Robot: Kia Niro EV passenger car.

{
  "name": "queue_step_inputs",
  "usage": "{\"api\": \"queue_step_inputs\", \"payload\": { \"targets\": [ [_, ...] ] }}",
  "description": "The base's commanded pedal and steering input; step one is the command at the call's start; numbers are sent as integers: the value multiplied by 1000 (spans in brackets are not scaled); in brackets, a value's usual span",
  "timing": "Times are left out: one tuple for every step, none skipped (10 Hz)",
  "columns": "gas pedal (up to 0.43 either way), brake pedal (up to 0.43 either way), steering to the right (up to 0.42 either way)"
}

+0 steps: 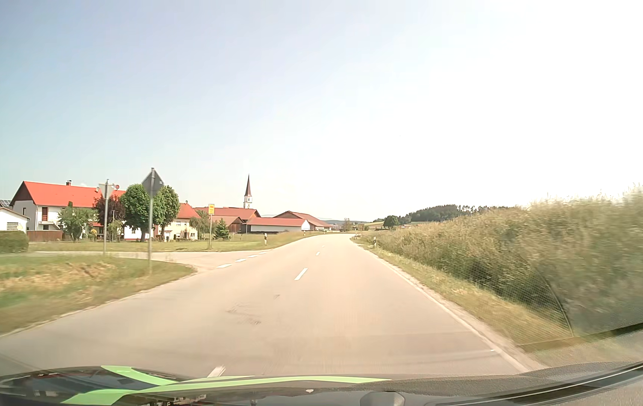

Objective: Follow the waypoints while adhering to traffic rules and regulations

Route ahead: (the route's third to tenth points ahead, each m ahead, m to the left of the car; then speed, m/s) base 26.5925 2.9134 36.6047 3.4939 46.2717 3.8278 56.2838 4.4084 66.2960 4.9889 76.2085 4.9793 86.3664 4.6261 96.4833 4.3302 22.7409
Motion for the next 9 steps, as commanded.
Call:
{"api": "queue_step_inputs", "payload": {
  "targets": [
    [0, 0, -7],
    [0, 0, -7],
    [0, 0, -7],
    [0, 0, -7],
    [0, 0, -7],
    [0, 0, -5],
    [0, 0, -2],
    [0, 0, -2],
    [0, 0, -2]
  ]
}}
